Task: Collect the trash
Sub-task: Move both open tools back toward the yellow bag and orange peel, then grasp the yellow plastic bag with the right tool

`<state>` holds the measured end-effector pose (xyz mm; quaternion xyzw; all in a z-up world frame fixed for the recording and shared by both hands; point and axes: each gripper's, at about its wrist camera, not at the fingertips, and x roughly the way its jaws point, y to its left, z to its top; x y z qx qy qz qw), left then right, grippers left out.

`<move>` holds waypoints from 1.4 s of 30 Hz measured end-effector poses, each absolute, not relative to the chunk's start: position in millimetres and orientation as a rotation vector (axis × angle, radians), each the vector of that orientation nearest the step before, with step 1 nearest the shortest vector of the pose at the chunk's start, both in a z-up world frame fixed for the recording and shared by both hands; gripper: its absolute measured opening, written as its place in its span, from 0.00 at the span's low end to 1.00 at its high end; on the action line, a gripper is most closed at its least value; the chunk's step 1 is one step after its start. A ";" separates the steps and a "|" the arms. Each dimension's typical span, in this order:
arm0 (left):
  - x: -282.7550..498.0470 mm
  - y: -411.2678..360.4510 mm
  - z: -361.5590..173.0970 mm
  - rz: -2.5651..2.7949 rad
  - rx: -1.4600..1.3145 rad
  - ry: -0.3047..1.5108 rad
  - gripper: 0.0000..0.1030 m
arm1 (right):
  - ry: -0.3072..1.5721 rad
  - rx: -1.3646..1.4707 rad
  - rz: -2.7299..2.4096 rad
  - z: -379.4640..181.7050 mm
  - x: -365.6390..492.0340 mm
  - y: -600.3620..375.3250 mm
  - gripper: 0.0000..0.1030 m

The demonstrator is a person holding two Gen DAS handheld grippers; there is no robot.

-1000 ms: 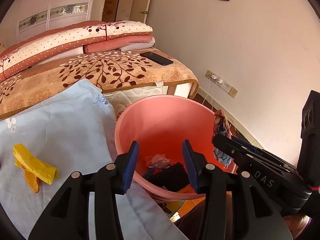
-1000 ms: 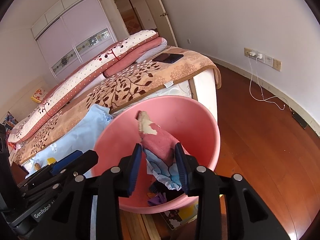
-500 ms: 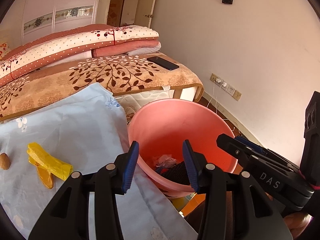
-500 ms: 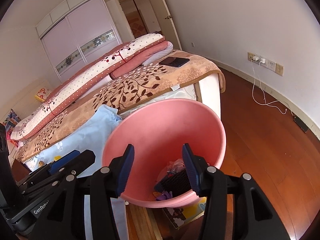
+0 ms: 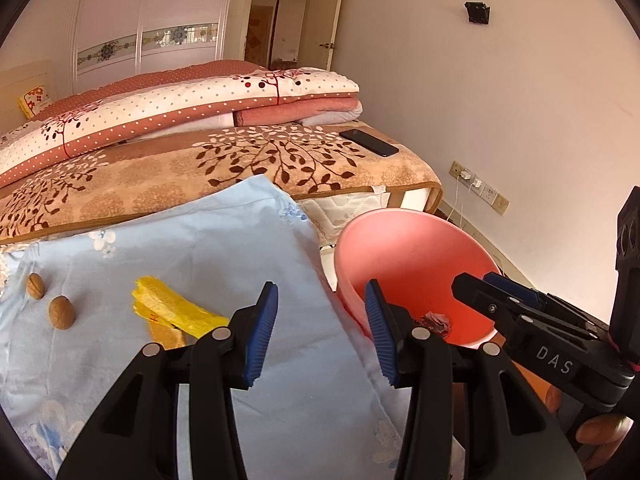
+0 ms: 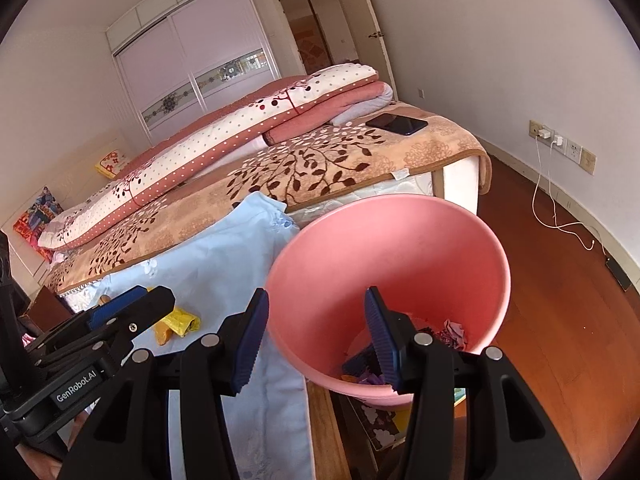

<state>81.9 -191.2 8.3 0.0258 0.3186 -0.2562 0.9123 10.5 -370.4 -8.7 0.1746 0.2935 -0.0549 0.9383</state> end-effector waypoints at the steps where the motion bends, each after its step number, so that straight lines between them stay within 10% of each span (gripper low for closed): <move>1: 81.2 -186.5 9.3 -0.520 0.053 0.651 0.44 | 0.601 0.347 -0.103 -8.1 11.8 -365.3 0.48; 42: 98.6 -28.5 -14.7 -0.221 -0.115 0.692 0.44 | 0.834 -0.052 0.246 -65.8 153.6 -180.2 0.45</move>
